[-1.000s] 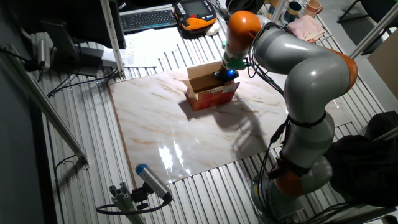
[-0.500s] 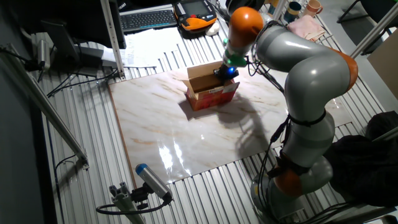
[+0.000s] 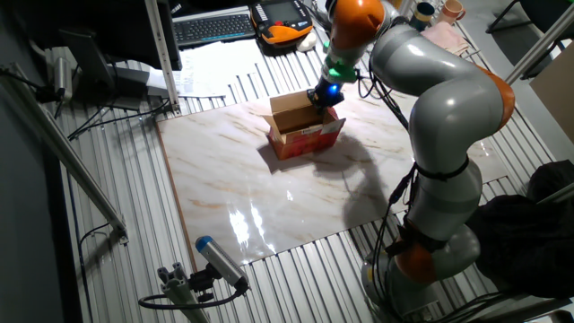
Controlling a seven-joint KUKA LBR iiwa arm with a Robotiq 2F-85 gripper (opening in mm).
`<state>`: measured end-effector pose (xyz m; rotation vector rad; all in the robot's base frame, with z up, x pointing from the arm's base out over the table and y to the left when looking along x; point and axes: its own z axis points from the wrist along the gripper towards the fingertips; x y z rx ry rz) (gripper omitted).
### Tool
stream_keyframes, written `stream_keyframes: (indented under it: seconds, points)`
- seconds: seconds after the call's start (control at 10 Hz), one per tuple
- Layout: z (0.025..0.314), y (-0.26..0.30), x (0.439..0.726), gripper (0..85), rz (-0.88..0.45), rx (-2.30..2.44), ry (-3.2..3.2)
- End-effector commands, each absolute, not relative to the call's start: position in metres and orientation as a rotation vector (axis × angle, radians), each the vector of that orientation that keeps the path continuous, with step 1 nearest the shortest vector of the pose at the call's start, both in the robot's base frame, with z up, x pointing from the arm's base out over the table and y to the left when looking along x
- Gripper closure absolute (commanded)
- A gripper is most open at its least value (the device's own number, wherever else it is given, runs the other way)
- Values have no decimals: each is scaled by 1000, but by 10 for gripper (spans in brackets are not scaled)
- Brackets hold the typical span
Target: Cover the box
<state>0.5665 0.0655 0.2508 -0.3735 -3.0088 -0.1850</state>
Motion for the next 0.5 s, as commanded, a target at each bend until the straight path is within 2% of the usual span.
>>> stream_keyframes:
  seconds: [0.0, 0.2, 0.4]
  points:
    - [262, 57, 569, 850, -190, -362, -3008]
    - [251, 35, 575, 850, -192, -304, -3034]
    - [224, 32, 579, 850, -168, -281, -3084]
